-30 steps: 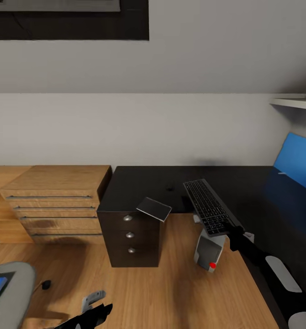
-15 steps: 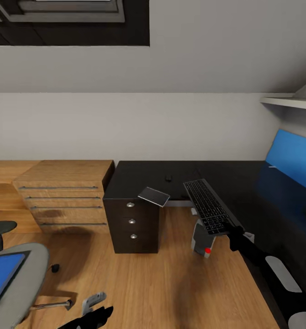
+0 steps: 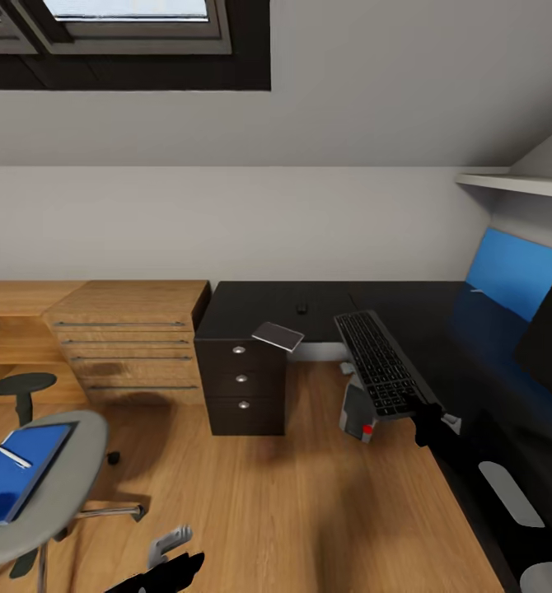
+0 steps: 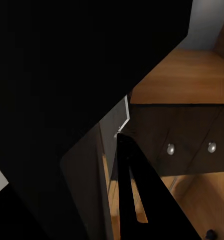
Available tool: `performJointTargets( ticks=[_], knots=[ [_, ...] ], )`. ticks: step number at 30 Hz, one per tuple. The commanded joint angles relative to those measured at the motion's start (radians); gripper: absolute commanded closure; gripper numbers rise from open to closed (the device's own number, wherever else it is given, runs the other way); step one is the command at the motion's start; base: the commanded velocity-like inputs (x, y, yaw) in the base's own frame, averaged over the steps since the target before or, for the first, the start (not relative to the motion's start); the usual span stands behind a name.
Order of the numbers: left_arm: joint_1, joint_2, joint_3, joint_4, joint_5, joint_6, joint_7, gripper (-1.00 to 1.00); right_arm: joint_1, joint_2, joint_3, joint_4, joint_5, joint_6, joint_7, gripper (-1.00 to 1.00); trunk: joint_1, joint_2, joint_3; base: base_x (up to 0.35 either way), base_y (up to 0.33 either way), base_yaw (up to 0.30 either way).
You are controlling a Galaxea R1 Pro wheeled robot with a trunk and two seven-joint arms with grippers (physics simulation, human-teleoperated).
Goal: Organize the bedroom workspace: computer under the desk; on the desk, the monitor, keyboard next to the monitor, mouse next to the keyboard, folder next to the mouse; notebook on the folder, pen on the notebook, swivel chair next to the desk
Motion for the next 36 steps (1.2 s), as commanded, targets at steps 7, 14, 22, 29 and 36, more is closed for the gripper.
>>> performJointTargets(
  ticks=[7, 14, 22, 29, 36],
  knots=[
    [-0.001, -0.001, 0.007, -0.002, 0.003, 0.008, -0.005, -1.0, -0.001, 0.0, -0.002, 0.001, -0.008, -0.001, 0.005, 1.0, -0.001, -0.001, -0.001, -0.315, -0.089, 0.0],
    [-0.001, -0.001, 0.007, -0.001, 0.003, -0.001, -0.005, -1.0, -0.001, 0.0, -0.002, 0.001, -0.008, -0.001, 0.006, 1.0, -0.001, -0.001, -0.001, -0.293, -0.165, 0.0],
    [-0.001, -0.001, 0.004, 0.042, 0.001, -0.087, -0.005, -1.0, -0.001, 0.0, -0.002, 0.001, -0.008, -0.001, 0.006, 1.0, -0.001, -0.001, -0.001, -0.29, -0.15, 0.0],
    [-0.001, -0.001, 0.003, 0.047, 0.001, -0.096, -0.005, -1.0, -0.001, -0.001, -0.002, 0.002, -0.008, -0.002, 0.006, 1.0, -0.001, -0.001, -0.001, -0.29, -0.146, 0.0],
    [-0.001, -0.001, 0.003, 0.048, 0.0, -0.096, -0.005, -1.0, -0.001, -0.005, -0.002, 0.003, -0.008, 0.0, 0.006, 1.0, -0.001, -0.001, -0.001, -0.29, -0.146, 0.0]
  ],
)
